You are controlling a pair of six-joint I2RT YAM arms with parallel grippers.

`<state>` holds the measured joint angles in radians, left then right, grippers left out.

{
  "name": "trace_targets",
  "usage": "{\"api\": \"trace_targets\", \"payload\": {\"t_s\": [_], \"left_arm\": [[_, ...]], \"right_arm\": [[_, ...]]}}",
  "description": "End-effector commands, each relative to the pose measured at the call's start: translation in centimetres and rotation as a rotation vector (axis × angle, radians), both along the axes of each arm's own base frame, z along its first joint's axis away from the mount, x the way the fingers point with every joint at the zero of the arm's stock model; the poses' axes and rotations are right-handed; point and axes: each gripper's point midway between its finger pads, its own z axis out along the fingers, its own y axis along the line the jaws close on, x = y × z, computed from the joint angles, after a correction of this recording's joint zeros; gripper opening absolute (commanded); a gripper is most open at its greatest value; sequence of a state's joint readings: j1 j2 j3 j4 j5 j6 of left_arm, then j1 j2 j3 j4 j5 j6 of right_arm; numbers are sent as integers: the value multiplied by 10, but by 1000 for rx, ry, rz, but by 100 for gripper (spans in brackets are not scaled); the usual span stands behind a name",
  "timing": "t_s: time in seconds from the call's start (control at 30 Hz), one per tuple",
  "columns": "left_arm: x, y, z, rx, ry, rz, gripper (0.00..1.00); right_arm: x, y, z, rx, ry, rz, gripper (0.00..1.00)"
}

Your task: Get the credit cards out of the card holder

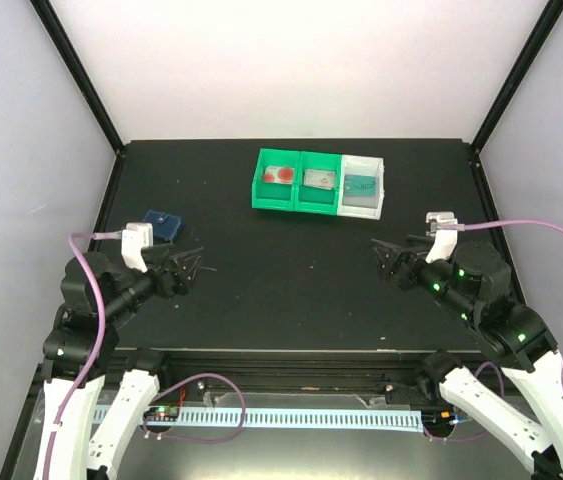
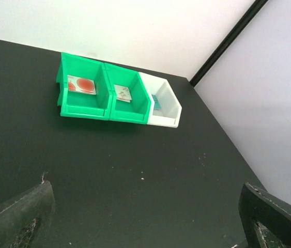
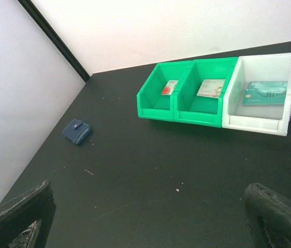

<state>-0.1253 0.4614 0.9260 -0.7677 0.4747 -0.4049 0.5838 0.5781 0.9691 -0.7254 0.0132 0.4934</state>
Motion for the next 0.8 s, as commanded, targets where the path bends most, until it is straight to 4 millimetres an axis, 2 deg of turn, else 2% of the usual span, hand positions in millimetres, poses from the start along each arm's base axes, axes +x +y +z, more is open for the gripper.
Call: {"api": "trace_targets", "payload": {"t_s": [0.0, 0.17, 0.33, 0.47, 0.6, 0.67, 0.77], "left_arm": [[10, 3, 8, 29, -41, 19, 99], [30, 3, -4, 40, 16, 31, 99], [67, 32, -30, 125, 127, 223, 99], [98, 72, -55, 255, 220, 444, 98], [134, 80, -68, 250, 258, 500, 96], [154, 80, -78, 231, 282, 500, 96], [180, 91, -87, 207, 317, 551, 93]], "right_arm": [[-7, 5, 16, 14, -47, 49, 100], [-10, 2, 21, 23, -74, 47, 100], [-11, -3, 20, 33, -66, 22, 100], [-9, 9, 12, 13, -38, 78, 100], [-7, 21, 6, -4, -24, 130, 100], [-5, 23, 3, -16, -18, 138, 100], [-4, 23, -2, -44, -4, 142, 100]]}}
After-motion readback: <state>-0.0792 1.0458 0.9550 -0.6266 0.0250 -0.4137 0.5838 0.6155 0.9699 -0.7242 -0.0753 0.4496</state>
